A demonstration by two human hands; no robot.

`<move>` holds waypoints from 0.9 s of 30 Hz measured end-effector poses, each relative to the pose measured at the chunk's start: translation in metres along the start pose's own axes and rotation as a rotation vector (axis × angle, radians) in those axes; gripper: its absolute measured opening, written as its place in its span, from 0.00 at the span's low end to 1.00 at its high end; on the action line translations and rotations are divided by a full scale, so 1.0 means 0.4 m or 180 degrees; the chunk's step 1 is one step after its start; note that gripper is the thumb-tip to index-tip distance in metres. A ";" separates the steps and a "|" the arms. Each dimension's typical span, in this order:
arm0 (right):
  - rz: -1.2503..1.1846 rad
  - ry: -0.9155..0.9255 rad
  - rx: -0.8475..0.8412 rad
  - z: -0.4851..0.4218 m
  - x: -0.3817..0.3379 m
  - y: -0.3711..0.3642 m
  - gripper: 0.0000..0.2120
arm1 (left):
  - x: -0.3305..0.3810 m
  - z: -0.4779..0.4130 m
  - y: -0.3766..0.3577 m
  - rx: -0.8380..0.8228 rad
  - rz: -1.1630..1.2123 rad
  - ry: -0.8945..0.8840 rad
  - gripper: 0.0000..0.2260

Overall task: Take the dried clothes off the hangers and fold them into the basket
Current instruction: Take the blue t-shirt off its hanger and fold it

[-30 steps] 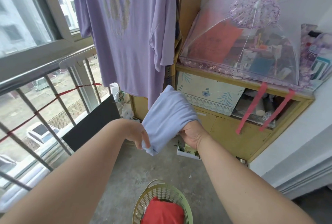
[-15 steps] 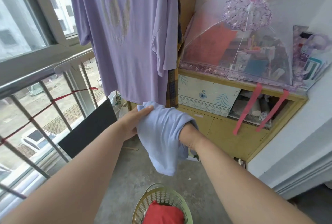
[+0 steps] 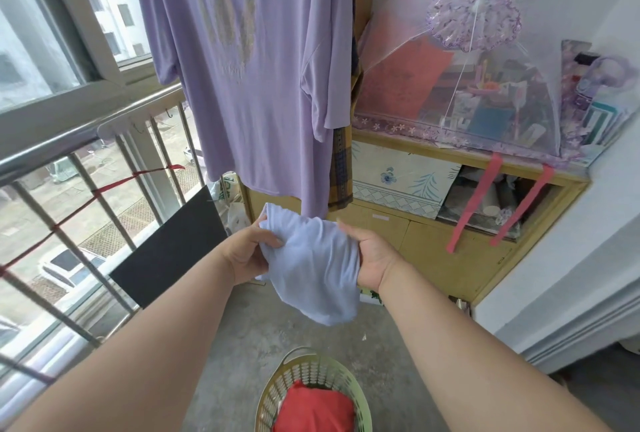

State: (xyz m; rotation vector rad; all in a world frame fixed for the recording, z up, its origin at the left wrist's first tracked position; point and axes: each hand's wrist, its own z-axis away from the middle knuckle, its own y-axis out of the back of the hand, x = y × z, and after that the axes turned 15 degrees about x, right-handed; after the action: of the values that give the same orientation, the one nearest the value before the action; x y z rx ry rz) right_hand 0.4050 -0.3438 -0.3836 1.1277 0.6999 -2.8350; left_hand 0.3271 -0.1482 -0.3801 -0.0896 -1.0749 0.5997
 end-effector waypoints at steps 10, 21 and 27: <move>-0.0244 0.0509 0.0410 -0.037 0.020 0.017 0.21 | -0.021 -0.020 0.010 0.1018 0.0108 -0.0250 0.07; -0.0408 0.1208 0.0543 -0.037 -0.003 0.039 0.13 | 0.019 -0.028 0.013 0.0586 -0.0330 -0.0311 0.07; 0.0171 0.1472 0.0960 -0.054 -0.021 0.036 0.27 | 0.031 -0.052 -0.013 0.0501 -0.0949 -0.0642 0.29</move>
State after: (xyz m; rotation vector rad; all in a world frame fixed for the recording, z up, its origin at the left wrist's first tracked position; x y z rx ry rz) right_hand 0.4277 -0.3492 -0.3979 1.8486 0.2374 -2.7136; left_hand 0.3512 -0.1421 -0.3785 0.2696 -1.2042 0.4270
